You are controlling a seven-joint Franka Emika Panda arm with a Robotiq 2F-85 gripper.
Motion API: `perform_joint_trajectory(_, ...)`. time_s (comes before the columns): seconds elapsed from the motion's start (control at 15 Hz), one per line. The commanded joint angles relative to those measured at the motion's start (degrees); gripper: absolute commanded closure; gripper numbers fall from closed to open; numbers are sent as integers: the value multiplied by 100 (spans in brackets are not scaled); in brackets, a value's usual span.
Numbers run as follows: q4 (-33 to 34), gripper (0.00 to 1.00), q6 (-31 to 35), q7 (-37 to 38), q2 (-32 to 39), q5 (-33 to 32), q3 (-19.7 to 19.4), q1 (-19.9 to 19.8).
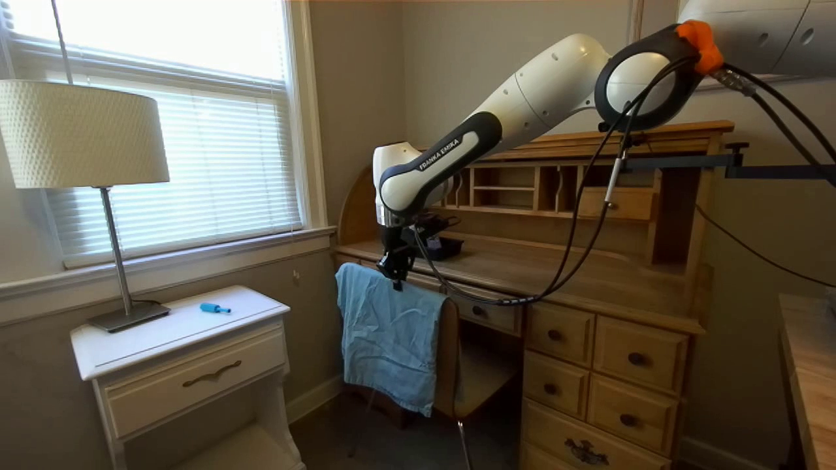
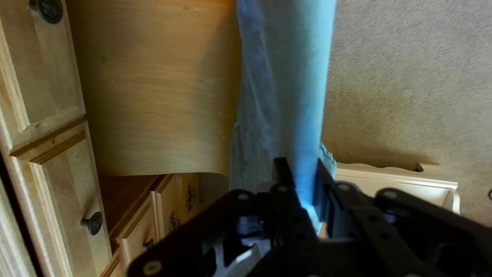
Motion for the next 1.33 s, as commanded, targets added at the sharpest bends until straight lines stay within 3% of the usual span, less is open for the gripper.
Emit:
perform_joint_trajectory(0.0, 124, 94, 128, -134, 11, 2, 36, -36)
perform_joint_trajectory(0.2, 118, 83, 136, -133, 5, 2, 36, -35)
perform_joint_trajectory(0.33, 119, 85, 134, -137, 7, 4, 41, -35)
perform_joint_trajectory(0.47, 125, 76, 211, -157, 4, 7, 45, -35)
perform_joint_trajectory(0.53, 140, 76, 253, -161, 9, 8, 46, -36)
perform_joint_trajectory(0.6, 145, 82, 288, -168, 3, 9, 46, -38)
perform_joint_trajectory(0.67, 150, 94, 321, -170, 2, 9, 45, -38)
perform_joint_trajectory(0.8, 170, 100, 335, -156, 5, 7, 44, -38)
perform_joint_trajectory(0.87, 171, 96, 334, -146, 8, 2, 43, -38)
perform_joint_trajectory(1.27, 144, 96, 372, -149, -27, -7, 38, -31)
